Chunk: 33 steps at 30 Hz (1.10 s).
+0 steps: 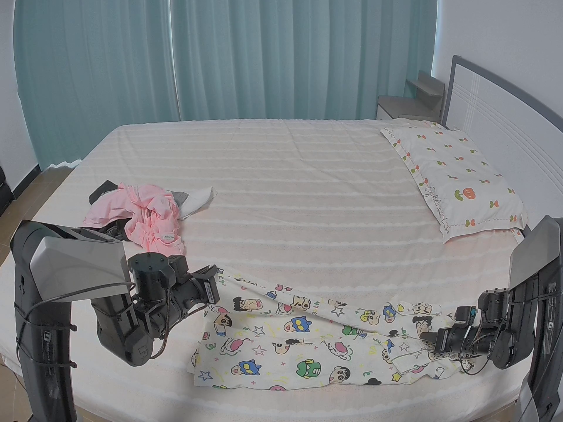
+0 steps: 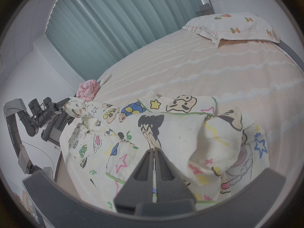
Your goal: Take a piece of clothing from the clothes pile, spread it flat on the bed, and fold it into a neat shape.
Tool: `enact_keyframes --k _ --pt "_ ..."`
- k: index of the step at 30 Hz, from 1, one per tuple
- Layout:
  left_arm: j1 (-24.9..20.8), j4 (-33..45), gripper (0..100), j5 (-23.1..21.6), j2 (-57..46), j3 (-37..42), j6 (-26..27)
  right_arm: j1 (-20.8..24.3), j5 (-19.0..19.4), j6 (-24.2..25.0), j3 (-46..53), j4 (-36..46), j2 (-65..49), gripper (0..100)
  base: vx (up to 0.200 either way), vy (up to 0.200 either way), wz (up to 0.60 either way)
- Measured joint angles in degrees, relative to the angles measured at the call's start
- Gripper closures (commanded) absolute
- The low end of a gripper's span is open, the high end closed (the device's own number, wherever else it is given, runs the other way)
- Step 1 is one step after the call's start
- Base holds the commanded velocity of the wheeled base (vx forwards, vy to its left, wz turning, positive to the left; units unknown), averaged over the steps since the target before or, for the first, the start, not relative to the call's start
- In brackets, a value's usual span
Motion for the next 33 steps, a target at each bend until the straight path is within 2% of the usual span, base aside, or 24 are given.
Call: enact_keyframes --k 7,11,16,23,24,33 --pt "0.2 -0.3 100 -0.2 1.1 5.5 3.2 0.0 -0.2 0.0 0.2 0.5 0.0 100 0.000 0.000 0.00" --pt "0.2 -0.3 100 -0.3 1.3 7.0 4.9 0.0 -0.3 0.0 0.4 0.6 0.0 100 0.000 0.000 0.00" --pt "0.4 -0.3 100 -0.5 1.9 9.4 9.7 -0.2 -0.3 0.0 0.4 0.7 0.0 100 0.000 0.000 0.00" --pt "0.2 -0.3 100 -0.6 5.7 10.9 12.6 -0.3 -0.4 0.0 0.5 0.9 0.0 100 0.000 0.000 0.00" --pt "0.2 -0.3 0 -0.6 6.4 11.0 13.0 -0.3 -0.4 -0.1 0.5 0.9 0.0 100 0.000 0.000 0.00" --pt "-0.2 -0.3 0 -0.6 11.0 12.7 13.0 -0.4 -0.4 -0.1 0.8 0.9 -0.1 100 0.000 0.000 0.00"
